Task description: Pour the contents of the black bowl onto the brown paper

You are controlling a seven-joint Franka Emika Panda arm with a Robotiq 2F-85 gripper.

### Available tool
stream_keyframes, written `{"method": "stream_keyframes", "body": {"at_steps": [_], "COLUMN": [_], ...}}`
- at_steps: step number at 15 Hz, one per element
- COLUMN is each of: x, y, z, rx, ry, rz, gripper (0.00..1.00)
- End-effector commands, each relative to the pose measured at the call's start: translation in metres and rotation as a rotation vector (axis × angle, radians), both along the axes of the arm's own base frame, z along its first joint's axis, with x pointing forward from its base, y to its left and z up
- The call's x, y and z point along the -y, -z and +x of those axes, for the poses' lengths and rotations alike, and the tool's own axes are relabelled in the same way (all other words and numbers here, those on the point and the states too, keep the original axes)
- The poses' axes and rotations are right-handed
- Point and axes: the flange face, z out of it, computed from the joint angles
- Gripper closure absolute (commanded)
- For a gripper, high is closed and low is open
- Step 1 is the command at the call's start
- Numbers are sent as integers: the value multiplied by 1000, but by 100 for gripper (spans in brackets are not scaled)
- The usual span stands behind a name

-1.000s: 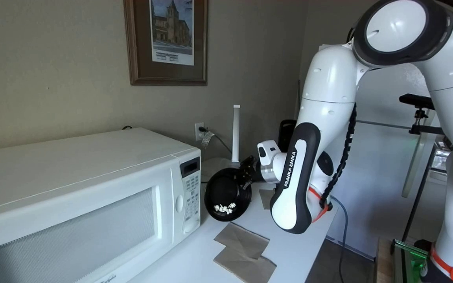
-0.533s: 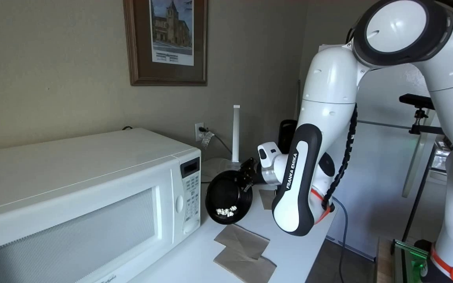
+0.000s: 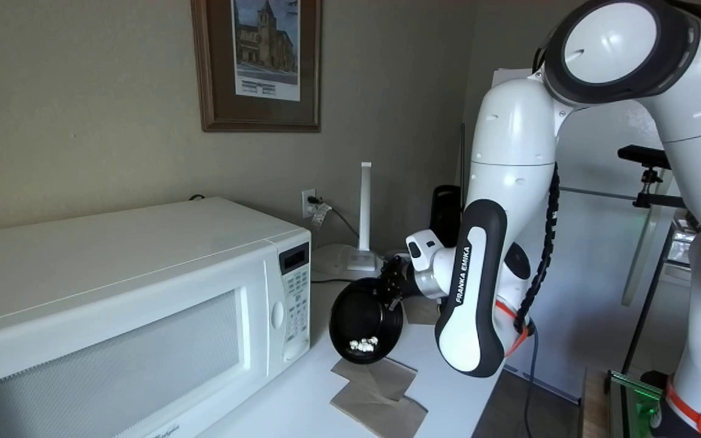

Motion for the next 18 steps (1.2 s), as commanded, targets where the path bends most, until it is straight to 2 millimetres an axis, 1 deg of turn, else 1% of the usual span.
{"method": "stream_keyframes", "body": {"at_steps": [1,2,4,5,7,8,9,10,11,12,13,14,15,16,17,18], "x": [-3,-3,-5,-5,-6,-4,-3,-4,-5,-3,-3,-6,-5,-7,-10,-10], "y": [-8,-15,-16,-8,-39,-15,-36,-14,-48,-21,-28,-44,-31,-48,-53,-57], "z": [0,9,7,-2,29,6,25,0,34,8,14,27,16,31,31,36], "rx": [28,56,54,26,126,46,169,44,152,61,123,135,94,151,163,178], "ry": [-9,-20,-26,-2,-34,-4,-49,-4,-44,-6,-32,-37,-22,-45,-53,-56], "rz": [-8,-24,-11,18,-35,3,-59,8,-58,-13,-37,-45,-25,-43,-28,-41], "gripper": [98,98,98,98,98,98,98,98,98,98,98,98,98,98,98,98]}}
